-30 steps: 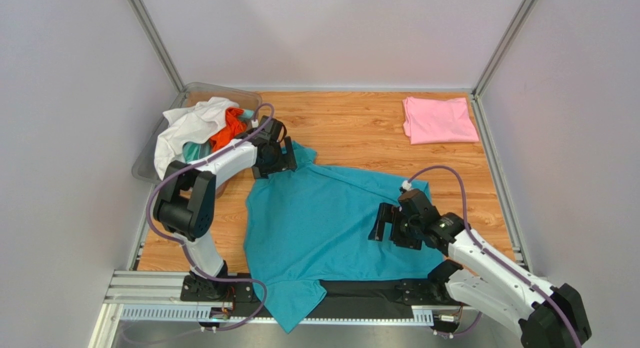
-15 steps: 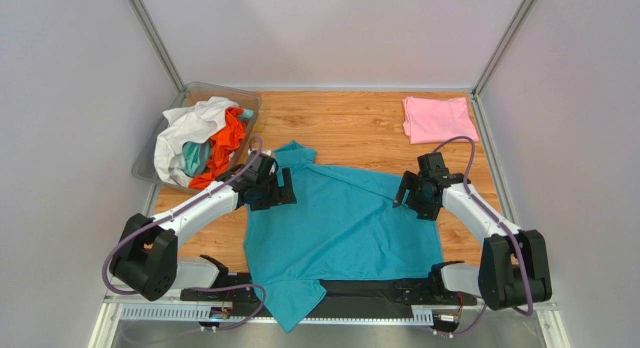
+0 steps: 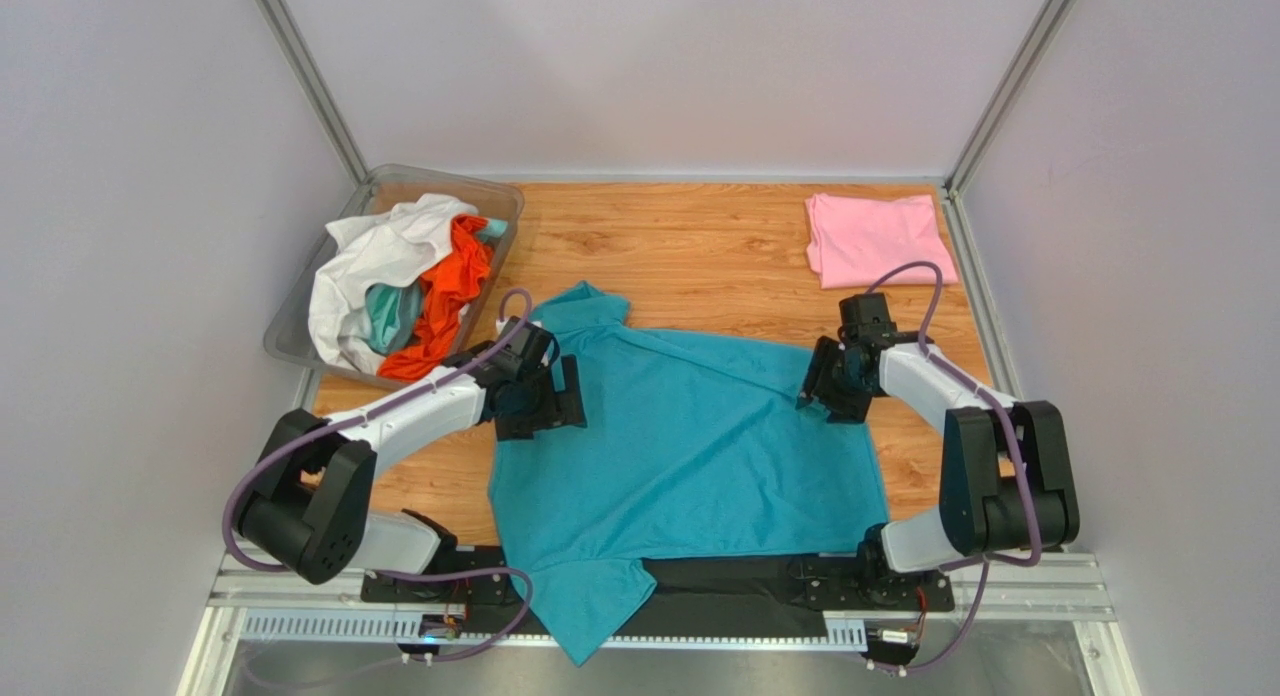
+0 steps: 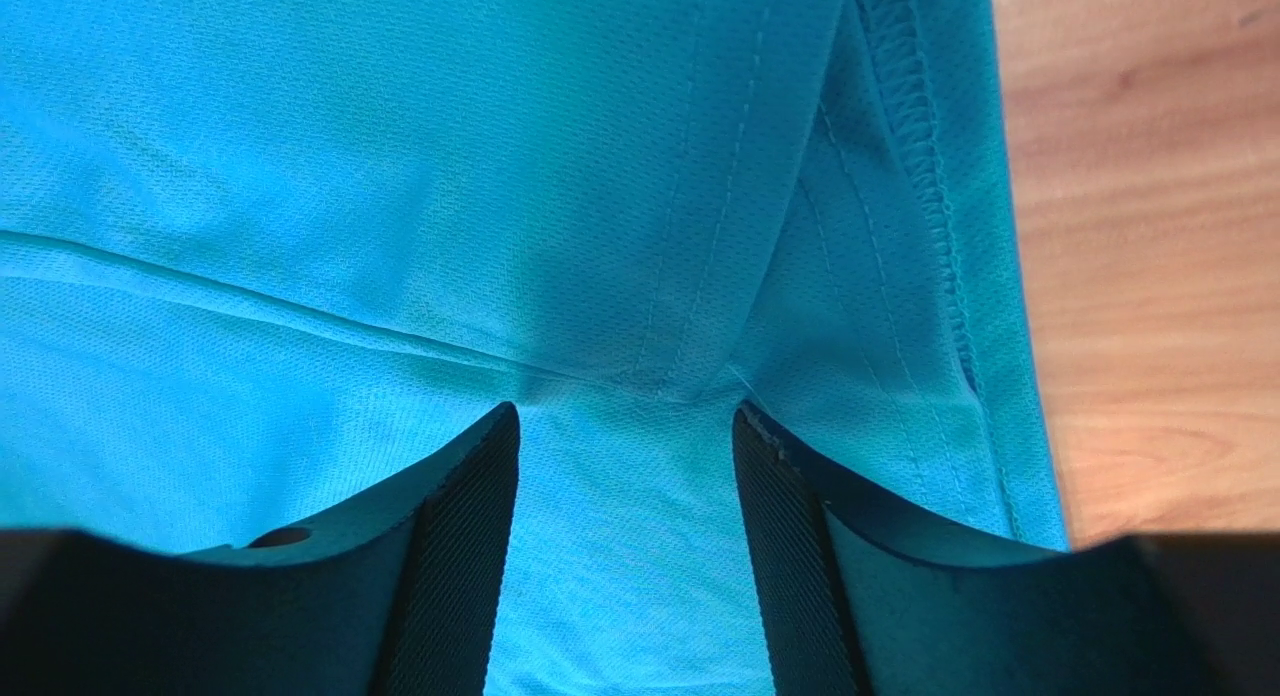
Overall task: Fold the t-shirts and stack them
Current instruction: Flatten the tshirt out
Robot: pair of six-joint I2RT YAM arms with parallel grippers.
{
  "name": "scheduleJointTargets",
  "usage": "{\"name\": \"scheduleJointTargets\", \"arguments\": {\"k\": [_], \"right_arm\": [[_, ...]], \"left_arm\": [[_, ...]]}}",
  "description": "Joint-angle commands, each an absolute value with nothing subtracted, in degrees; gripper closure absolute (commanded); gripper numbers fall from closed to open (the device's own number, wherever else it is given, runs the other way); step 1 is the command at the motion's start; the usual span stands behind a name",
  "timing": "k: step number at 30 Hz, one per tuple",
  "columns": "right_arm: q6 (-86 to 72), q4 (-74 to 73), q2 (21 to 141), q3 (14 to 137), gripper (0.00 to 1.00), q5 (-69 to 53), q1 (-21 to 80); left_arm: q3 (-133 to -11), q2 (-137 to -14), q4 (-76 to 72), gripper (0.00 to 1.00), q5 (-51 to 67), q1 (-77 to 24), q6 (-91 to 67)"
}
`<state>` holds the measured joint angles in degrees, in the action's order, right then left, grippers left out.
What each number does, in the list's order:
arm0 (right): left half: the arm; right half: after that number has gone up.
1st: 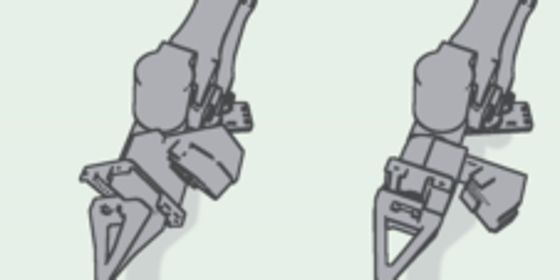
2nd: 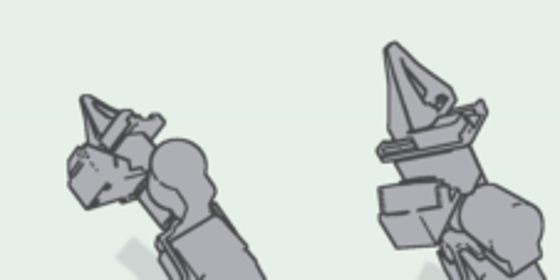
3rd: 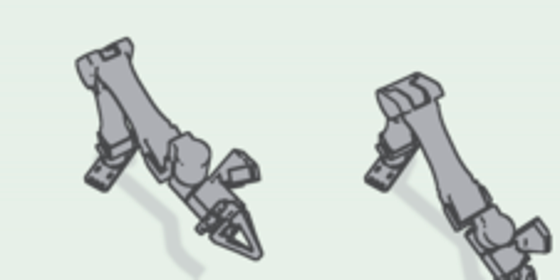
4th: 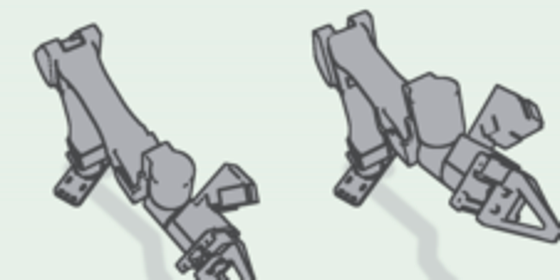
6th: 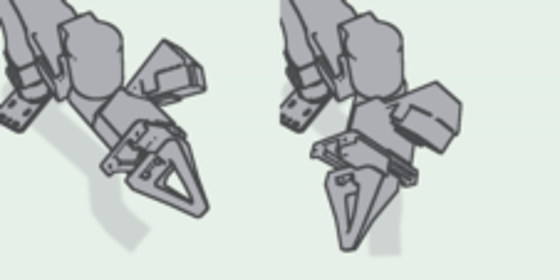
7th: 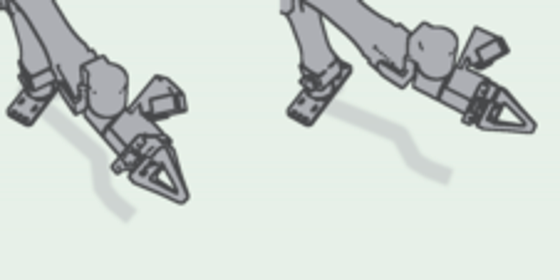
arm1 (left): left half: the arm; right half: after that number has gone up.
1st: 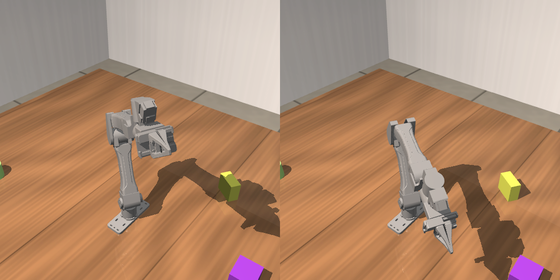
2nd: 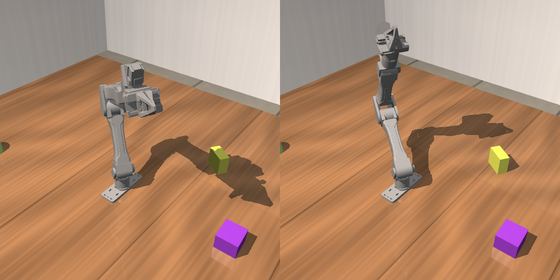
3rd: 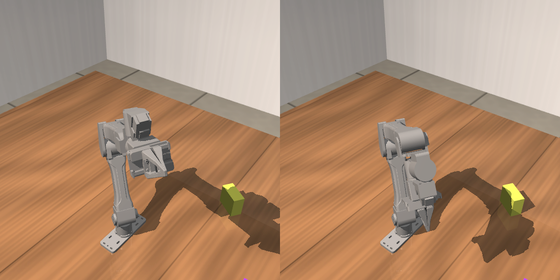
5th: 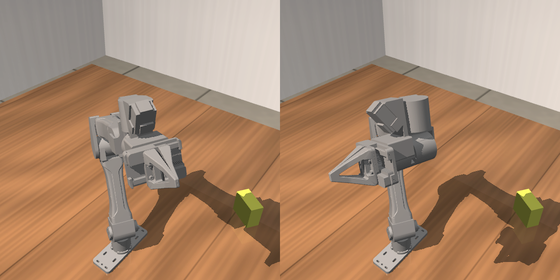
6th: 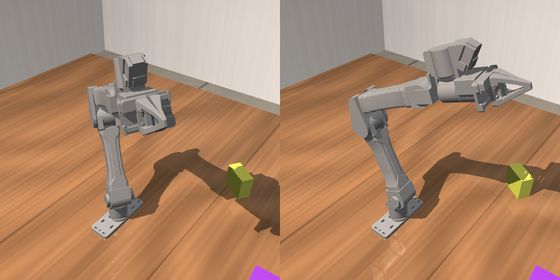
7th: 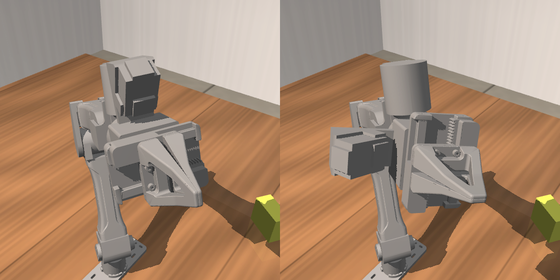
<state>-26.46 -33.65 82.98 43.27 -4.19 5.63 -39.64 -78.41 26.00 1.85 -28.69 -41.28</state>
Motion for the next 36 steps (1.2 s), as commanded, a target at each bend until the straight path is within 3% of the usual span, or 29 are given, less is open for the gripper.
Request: {"name": "scheduleJointTargets", "arguments": {"k": [1, 6, 12, 29, 32, 33, 36], "right_arm": [[-25.3, -29.2, 84.3, 45.4, 0.45, -5.4, 5.1], [-25.5, -28.9, 85.2, 47.2, 0.54, -5.9, 5.0], [-25.1, -30.8, 83.6, 47.7, 0.50, -4.7, 5.1], [-24.1, -29.4, 87.4, 47.7, 0.54, -6.3, 5.1], [-23.8, -28.5, 87.4, 47.4, 0.68, -7.0, 5.0], [-23.9, -28.2, 87.3, 47.4, 0.79, -7.3, 5.1], [-23.9, -27.9, 86.7, 47.7, 0.85, -7.6, 5.1]], "left_arm": [[-38.5, -78.3, 25.8, 0.00, 0.7, -28.6, -41.7], [-38.6, -78.0, 27.4, 0.00, -2.3, -28.6, -41.3], [-38.8, -77.5, 28.4, 0.00, -3.4, -28.6, -41.0], [-38.7, -76.8, 28.7, 0.00, -4.2, -28.5, -40.9], [-38.6, -76.8, 28.7, 0.00, -4.3, -28.5, -40.9], [-38.6, -76.8, 28.7, 0.00, -4.3, -28.5, -40.8], [-38.6, -76.8, 28.9, 0.00, -4.6, -28.5, -40.9]]}}
